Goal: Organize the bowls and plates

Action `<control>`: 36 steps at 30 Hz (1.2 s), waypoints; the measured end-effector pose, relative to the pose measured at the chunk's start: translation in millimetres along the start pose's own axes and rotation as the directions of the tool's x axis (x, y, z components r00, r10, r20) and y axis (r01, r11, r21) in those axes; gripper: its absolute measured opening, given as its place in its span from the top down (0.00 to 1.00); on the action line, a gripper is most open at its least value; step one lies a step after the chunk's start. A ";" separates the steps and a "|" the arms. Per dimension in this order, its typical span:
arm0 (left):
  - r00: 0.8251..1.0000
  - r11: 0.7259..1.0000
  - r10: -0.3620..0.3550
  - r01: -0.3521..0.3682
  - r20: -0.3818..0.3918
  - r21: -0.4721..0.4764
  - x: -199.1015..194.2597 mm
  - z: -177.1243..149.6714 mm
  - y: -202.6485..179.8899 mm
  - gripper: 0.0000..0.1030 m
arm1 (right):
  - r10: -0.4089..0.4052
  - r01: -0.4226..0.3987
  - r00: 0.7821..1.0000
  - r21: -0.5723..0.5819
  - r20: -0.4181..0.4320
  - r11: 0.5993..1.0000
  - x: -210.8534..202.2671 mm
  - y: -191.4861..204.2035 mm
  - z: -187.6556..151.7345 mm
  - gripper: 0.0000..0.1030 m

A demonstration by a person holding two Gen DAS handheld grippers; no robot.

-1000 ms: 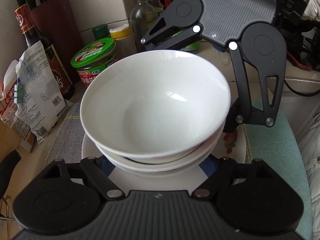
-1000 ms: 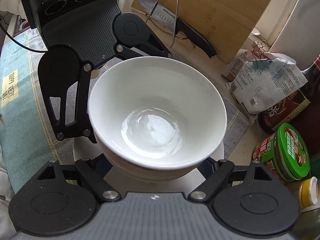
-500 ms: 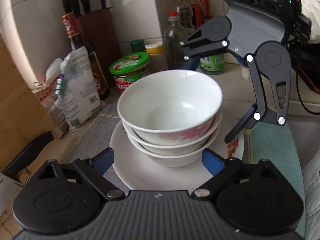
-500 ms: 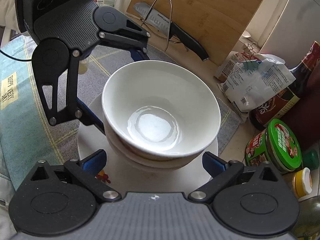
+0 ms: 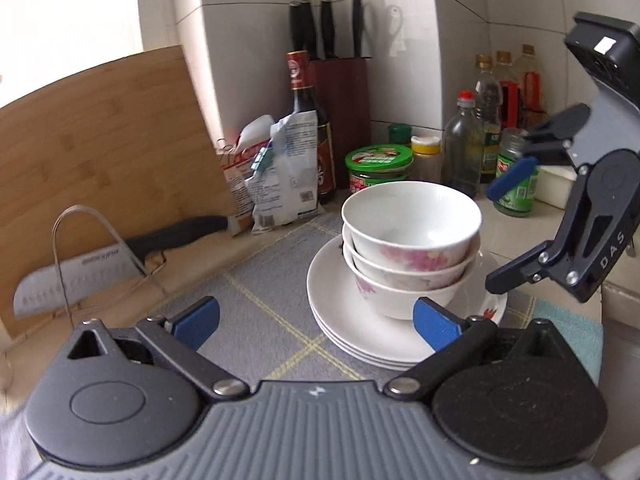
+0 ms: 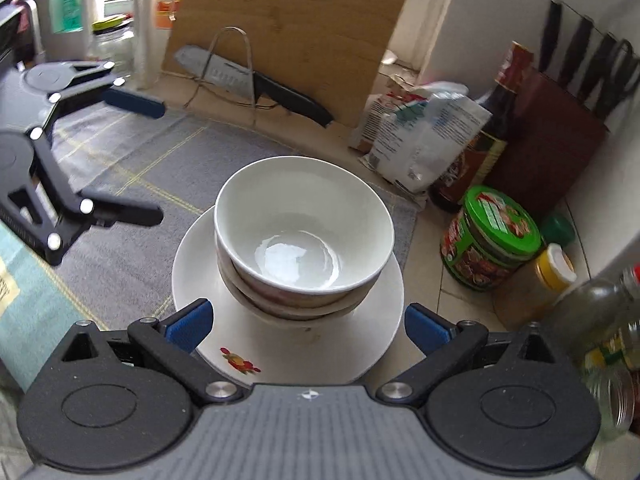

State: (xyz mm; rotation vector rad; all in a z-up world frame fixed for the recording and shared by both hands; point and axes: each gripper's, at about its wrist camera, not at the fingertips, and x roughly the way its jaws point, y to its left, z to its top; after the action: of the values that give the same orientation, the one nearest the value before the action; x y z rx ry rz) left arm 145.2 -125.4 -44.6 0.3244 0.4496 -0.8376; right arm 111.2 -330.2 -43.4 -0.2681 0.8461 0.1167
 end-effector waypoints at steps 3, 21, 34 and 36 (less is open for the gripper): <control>0.998 0.997 0.062 -0.062 0.002 -0.043 -17.1 -5.4 -9.4 0.01 | -0.072 0.074 0.997 0.130 -0.021 0.989 -12.8 19.2 -9.9 0.00; 0.972 0.959 0.202 -0.222 -0.122 -0.179 -109.0 1.3 -29.6 0.01 | -0.268 0.258 0.962 0.510 -0.055 0.821 -87.4 91.7 -41.6 0.00; 0.973 0.955 0.189 -0.214 -0.136 -0.206 -122.5 -1.5 -33.9 0.01 | -0.271 0.245 0.962 0.538 -0.032 0.806 -100.8 103.4 -47.9 0.00; 0.971 0.953 0.193 -0.219 -0.138 -0.210 -123.2 -1.7 -32.9 0.01 | -0.272 0.246 0.962 0.540 -0.033 0.805 -101.3 104.3 -47.8 0.00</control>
State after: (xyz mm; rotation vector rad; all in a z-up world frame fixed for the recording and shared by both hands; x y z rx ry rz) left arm 47.4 -66.9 12.6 0.2074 0.6024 -0.5589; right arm -11.9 -243.1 -17.0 0.1557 0.7545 -0.3737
